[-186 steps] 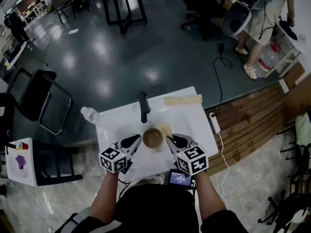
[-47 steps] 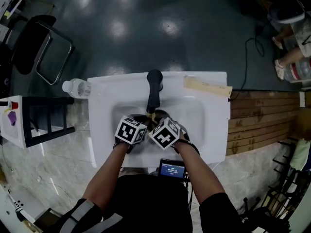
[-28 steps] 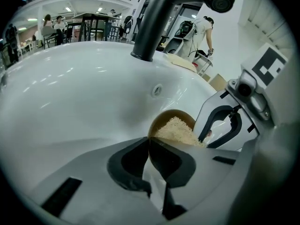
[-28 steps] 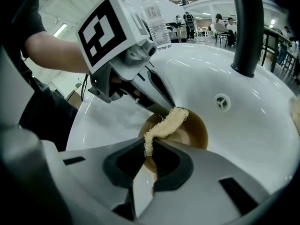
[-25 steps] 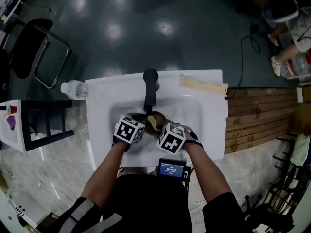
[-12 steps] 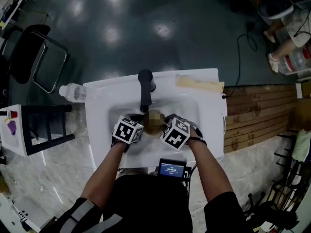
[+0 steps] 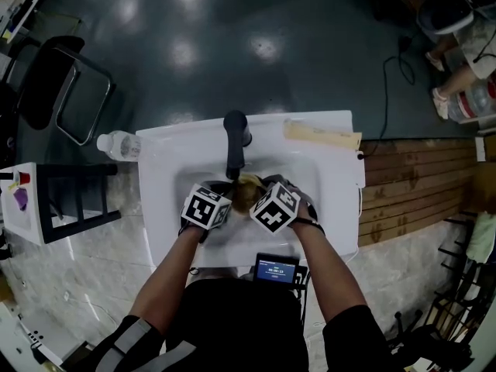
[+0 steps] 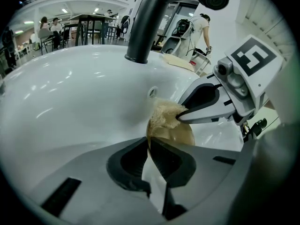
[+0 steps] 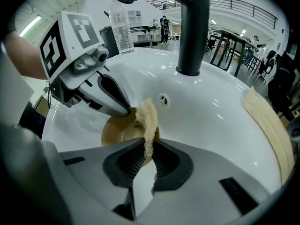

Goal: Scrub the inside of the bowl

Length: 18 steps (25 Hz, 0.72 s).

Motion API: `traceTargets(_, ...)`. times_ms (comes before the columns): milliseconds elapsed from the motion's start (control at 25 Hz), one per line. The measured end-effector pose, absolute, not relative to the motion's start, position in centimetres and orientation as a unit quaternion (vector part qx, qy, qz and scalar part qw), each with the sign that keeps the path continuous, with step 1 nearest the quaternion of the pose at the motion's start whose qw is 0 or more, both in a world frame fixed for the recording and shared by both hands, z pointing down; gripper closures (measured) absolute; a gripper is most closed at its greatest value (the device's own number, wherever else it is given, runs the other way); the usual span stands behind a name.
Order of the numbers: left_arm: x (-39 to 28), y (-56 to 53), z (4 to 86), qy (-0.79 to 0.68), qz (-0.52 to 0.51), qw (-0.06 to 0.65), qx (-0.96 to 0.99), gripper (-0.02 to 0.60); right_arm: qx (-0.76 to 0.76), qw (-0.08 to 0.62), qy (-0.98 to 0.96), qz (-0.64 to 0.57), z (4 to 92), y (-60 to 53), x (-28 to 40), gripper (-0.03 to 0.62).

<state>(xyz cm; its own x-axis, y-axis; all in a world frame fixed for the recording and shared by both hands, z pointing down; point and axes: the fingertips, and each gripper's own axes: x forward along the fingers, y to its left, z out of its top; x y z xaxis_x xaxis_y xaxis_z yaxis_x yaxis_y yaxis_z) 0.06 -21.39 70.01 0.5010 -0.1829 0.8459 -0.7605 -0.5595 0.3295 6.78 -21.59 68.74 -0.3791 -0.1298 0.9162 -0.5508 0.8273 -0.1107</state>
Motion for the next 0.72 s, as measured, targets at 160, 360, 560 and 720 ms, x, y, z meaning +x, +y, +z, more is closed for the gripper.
traceTargets(160, 0.1, -21.5, 70.0, -0.304, 0.401, 0.361, 0.785, 0.56, 0.223, 0.508, -0.806, 0.206, 69.1, -22.1, 6.0, 0.553)
traceTargets(360, -0.1, -21.5, 70.1, -0.311, 0.404, 0.364, 0.779, 0.56, 0.223, 0.507, -0.803, 0.22, 69.9, -21.8, 4.6, 0.553)
traceTargets(560, -0.1, -21.6, 70.1, -0.318, 0.402, 0.37, 0.775, 0.561, 0.205, 0.495, -0.806, 0.251, 69.7, -20.9, 3.2, 0.553)
traceTargets(720, -0.1, -21.5, 70.3, -0.325, 0.4, 0.382, 0.767, 0.561, 0.174, 0.491, -0.812, 0.263, 69.7, -19.6, 1.7, 0.553)
